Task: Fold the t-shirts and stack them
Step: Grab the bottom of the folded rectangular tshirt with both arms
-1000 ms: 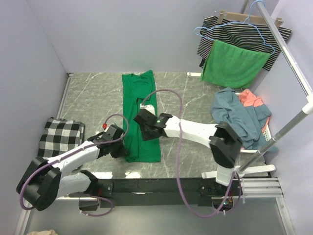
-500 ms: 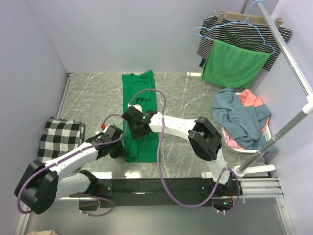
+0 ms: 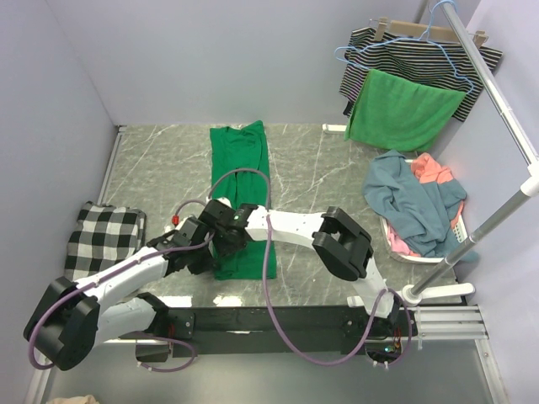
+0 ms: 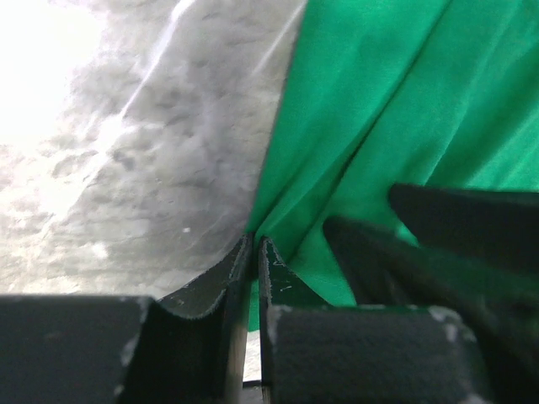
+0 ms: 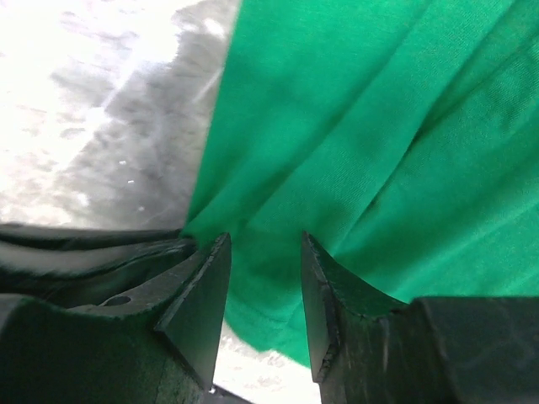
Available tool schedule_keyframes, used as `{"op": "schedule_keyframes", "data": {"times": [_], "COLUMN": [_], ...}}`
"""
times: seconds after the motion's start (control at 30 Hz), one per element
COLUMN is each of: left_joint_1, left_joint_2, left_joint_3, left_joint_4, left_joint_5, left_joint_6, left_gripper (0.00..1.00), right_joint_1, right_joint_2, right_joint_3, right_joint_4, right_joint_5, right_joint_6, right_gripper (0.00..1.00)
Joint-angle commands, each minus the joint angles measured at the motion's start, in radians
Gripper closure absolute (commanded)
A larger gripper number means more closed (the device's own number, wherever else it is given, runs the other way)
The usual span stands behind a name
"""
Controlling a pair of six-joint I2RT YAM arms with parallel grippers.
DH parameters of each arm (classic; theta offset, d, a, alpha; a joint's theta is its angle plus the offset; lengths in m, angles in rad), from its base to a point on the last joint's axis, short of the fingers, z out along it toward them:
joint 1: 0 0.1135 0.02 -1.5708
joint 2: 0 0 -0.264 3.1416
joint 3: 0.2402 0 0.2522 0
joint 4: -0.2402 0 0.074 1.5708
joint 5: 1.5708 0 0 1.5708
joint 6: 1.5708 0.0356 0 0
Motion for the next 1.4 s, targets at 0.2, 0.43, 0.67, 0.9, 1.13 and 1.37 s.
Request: {"op": "schedule_keyframes", "data": {"times": [0.2,0.43,0.67,0.9,1.13,1.37], "left_joint_1": [-0.002,-0.002,-0.003,-0.003,-0.002,-0.002], "left_joint_2": [-0.043,-0.023,-0.017,-0.014,-0.030,-0.162], "left_joint_3": [0.002,-0.009,-0.009,-0.012,0.008,0.040], "left_joint_4": [-0.025,-0.014,-0.014,-0.020,-0.040,-0.097], "left_joint_5": [-0.027,-0.023,-0.028,-0.036,-0.054,-0.094], "left_joint_6": [-0.011,-0.013,-0.008,-0.010,0.001,-0.007], "left_gripper": [0.87,0.87,0.87,0.87,0.85,0.36], "right_joint_1": [0.024,0.022,0.025,0.024,0.005,-0.138], "right_joint_2": [0.020,-0.087,-0.158,-0.232,-0.374,-0.535], "right_joint_3": [-0.014,-0.105,-0.194,-0.313,-0.433,-0.635], "right_joint_4": [-0.039,-0.046,-0.054,-0.077,-0.099,0.077], "right_joint_5": [0.069,0.151,0.182,0.203,0.269,0.076], "right_joint_6": [0.023,0.034,0.055,0.092,0.151,0.128], "right_gripper": [0.75,1.00,1.00,1.00,0.47,0.46]}}
